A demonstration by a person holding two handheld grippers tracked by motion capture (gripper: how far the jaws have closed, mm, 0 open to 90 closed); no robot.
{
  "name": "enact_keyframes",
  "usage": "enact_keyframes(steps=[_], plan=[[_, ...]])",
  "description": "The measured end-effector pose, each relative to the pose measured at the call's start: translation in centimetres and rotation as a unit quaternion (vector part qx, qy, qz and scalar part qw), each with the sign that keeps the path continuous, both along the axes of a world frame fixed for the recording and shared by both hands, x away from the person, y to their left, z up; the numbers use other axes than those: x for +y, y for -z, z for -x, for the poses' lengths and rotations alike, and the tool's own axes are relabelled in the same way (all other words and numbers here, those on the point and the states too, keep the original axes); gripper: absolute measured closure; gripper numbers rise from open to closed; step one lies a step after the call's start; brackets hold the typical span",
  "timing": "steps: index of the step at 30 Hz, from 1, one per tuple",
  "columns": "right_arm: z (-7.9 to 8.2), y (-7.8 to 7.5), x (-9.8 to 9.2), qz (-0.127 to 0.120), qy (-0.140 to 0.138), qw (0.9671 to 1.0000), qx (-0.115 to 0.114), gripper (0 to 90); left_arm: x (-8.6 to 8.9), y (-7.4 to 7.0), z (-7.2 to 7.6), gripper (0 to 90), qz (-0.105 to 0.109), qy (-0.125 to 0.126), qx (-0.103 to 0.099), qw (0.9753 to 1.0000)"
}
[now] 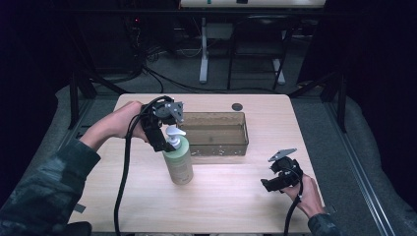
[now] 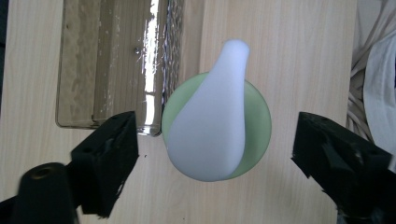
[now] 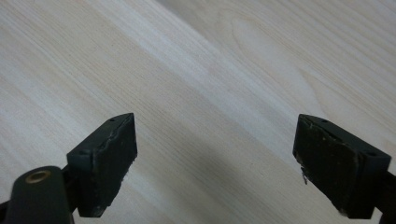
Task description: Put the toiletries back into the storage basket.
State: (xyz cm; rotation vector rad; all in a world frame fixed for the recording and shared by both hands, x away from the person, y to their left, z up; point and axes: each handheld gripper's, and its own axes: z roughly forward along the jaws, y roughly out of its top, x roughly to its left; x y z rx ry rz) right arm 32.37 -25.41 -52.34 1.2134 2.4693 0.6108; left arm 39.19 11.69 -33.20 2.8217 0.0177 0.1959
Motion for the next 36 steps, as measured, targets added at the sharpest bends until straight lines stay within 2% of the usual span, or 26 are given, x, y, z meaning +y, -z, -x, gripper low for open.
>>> enact_keyframes(steps=[4,10,16,22,36], plan=[[0.0,0.0,0.1,-0.002,-0.001,1.0000,0.000,13.2,-0.1,-0.4,-0.2,27.5,-0.008,0.005,-0.004,0.9999],[0.0,0.1,0.1,-0.002,-0.001,1.0000,0.001,13.2,-0.3,-0.7,-0.4,35.9,-0.016,0.010,0.000,0.9998],[0.0,0.1,0.1,-0.003,-0.001,1.0000,0.002,13.2,-0.7,-0.7,-0.7,41.5,-0.025,0.015,0.007,0.9995],[0.0,0.1,0.0,0.000,-0.002,1.0000,0.001,13.2,-1.1,-0.7,-0.8,49.8,-0.036,0.026,0.005,0.9990],[0.0,0.1,0.0,0.003,-0.002,1.0000,0.001,13.3,-1.7,-0.5,-0.8,61.4,-0.062,0.036,0.007,0.9974]])
